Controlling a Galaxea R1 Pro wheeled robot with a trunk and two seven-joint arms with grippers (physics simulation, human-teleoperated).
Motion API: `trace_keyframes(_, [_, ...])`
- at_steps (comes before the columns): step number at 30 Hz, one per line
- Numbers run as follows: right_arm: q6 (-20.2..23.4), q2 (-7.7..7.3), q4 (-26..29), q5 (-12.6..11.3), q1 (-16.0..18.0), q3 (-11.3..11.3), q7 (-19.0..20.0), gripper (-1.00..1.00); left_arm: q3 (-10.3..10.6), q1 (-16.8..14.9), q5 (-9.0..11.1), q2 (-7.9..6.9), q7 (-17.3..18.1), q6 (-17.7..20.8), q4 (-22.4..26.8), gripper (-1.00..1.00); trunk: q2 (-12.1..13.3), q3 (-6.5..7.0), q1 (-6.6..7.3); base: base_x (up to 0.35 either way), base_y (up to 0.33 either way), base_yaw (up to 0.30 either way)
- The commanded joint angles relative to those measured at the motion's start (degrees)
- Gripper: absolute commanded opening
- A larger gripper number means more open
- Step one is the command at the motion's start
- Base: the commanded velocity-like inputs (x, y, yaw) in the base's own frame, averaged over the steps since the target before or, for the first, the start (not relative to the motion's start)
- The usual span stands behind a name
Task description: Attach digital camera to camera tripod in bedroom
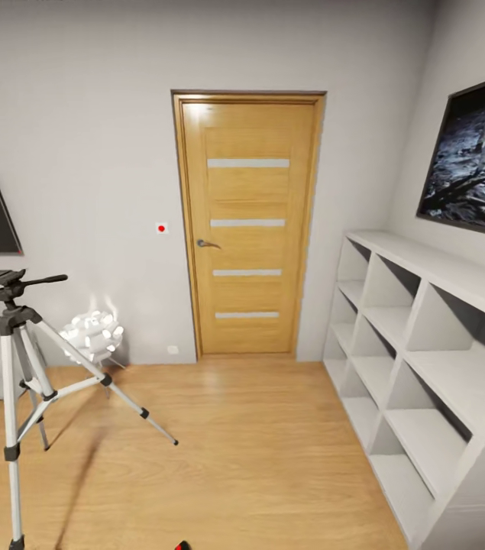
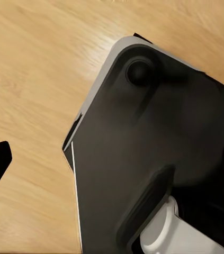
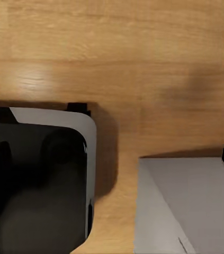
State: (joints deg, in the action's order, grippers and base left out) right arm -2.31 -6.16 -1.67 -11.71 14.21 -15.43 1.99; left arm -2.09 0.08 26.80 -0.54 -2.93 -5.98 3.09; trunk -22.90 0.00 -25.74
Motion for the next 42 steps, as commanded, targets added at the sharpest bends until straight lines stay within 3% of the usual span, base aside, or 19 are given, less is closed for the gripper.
trace_keyframes(1, [-0.24, 0.01, -0.18, -0.59, 0.05, -0.48, 0.21, 1.00, -0.19, 0.01, -0.15, 0.01, -0.15, -0.10, 0.02, 1.00, -0.02, -0.01, -0.04, 0.271, -0.180, 0.273])
trace_keyframes(15, [-0.29, -0.02, -0.18, -0.61, 0.05, -0.48, 0.21, 1.00, -0.19, 0.01, -0.16, 0.08, -0.15, -0.16, 0.07, 1.00, -0.02, -0.01, -0.04, 0.212, -0.148, 0.239])
trace_keyframes(28, [-0.33, -0.30, -0.18, -0.60, 0.06, -0.46, 0.72, 1.00, -0.19, 0.01, -0.25, 0.10, -0.15, -0.18, 0.10, 1.00, -0.02, -0.01, -0.04, 0.018, -0.016, 0.018])
trace_keyframes(42, [-0.41, -0.39, -0.18, -0.59, 0.04, -0.48, 0.91, 1.00, -0.18, 0.01, -0.17, 0.01, -0.15, -0.09, 0.02, 1.00, -0.02, -0.01, -0.04, 0.126, -0.204, 0.000])
